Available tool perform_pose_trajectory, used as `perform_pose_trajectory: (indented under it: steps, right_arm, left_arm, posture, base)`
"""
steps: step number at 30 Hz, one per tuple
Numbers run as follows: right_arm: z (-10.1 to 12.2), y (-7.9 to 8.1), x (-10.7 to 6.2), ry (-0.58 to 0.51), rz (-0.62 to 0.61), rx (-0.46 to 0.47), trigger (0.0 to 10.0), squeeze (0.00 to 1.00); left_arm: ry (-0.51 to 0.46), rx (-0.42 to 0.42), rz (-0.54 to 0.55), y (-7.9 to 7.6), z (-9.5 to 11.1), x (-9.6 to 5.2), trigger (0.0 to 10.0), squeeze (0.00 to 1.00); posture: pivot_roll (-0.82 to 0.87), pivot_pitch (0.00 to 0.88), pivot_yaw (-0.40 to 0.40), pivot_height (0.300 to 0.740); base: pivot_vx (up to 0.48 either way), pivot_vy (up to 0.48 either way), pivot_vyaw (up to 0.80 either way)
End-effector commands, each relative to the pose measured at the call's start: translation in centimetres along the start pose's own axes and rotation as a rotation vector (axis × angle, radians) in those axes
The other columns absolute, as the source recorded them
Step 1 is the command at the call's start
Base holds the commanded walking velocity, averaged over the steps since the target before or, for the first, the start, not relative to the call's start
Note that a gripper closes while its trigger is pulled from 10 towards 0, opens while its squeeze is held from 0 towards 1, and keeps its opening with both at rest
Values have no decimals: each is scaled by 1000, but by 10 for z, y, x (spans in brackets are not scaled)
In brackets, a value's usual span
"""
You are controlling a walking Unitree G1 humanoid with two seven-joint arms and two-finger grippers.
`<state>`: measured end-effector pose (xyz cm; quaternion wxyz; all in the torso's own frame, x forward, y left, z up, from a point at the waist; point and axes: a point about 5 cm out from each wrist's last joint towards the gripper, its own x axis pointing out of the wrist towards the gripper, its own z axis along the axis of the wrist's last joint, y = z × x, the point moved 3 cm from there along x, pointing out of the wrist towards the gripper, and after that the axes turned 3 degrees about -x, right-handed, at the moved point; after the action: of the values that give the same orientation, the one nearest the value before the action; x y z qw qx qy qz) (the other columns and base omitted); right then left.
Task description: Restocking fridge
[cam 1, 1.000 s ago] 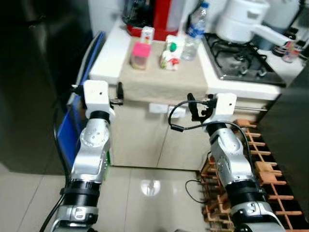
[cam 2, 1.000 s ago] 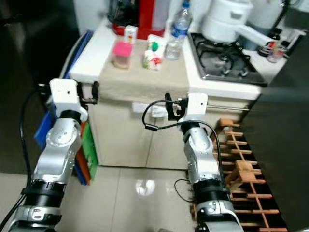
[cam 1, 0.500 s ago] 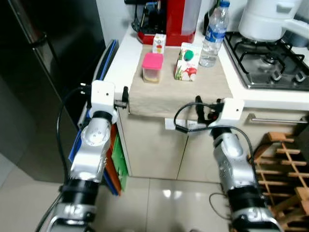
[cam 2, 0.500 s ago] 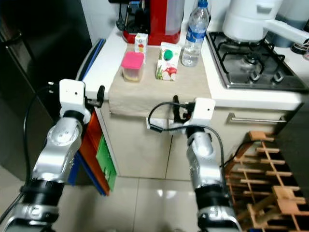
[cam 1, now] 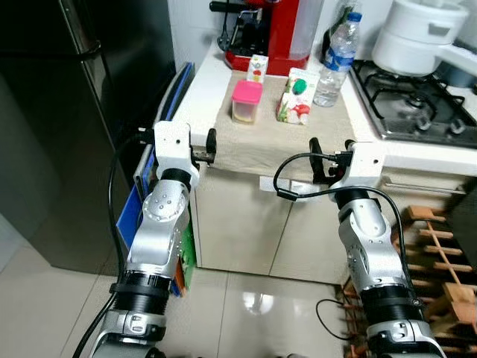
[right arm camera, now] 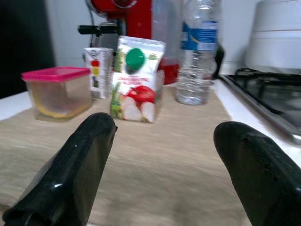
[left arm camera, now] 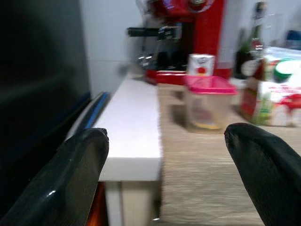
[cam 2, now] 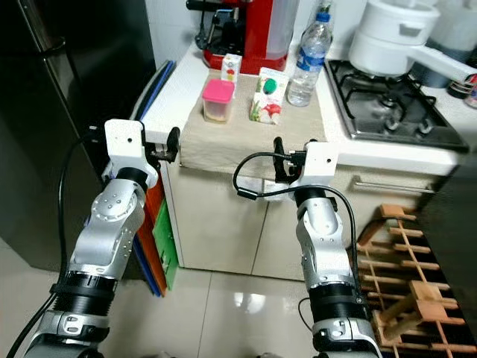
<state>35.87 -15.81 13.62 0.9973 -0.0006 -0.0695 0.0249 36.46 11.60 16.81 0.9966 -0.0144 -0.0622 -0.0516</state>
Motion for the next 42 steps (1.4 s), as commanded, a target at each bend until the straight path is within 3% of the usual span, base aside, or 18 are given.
perform_pose_trajectory:
  steps: [1,8,14,15,17,18,19,20,29,33,42]
  right_arm:
    - [0,-5,0,2,-16,7,10000,0]
    - [1,-2,-2,0,-21,15,10000,0]
    - [2,-6,-1,0,-38,6,10000,0]
    - [1,-4,-1,8,-28,-8,10000,0]
    - [1,-4,-1,9,-25,-10,10000,0]
    - [0,-3,-1,10,-22,-10,10000,0]
    - [0,-2,-1,12,-19,-10,10000,0]
    - [0,-2,-1,12,-16,-11,10000,0]
    - [2,-1,0,7,-8,-14,10000,0]
    - [18,-13,-3,-53,-71,-33,10000,0]
    - [4,-19,-4,24,-98,-72,10000,0]
  left_arm:
    - [-17,24,-45,-6,5,2,10000,0]
    - [-13,9,-57,-4,5,4,10000,0]
    - [-16,53,-44,-2,3,4,10000,0]
    - [-6,13,-32,1,1,3,10000,867]
    - [1,7,-36,1,0,3,10000,867]
    - [8,6,-36,1,-1,3,10000,949]
    - [10,11,-29,2,-2,3,10000,643]
    - [11,19,-15,3,-2,3,10000,0]
    - [-9,-12,-4,6,3,3,10000,0]
    - [-29,-37,-57,-1,6,-1,10000,0]
    - [4,-40,-31,3,-2,0,10000,0]
  posture:
    - [-42,0,-4,740]
    - [-46,0,6,740]
    - [-47,0,5,740]
    - [-45,0,1,740]
    - [-45,0,1,740]
    - [-41,0,-3,740]
    - [-41,0,-3,740]
    - [-39,0,-7,740]
    - [-34,0,-17,740]
    - [-30,0,-26,740]
    - [-32,0,-34,740]
  base:
    - [349,-322,0]
    - [391,-275,0]
    - [134,-86,0]
    - [0,0,0]
    - [0,0,0]
    - [0,0,0]
    - [0,0,0]
    - [0,0,0]
    - [0,0,0]
    - [0,0,0]
    - [0,0,0]
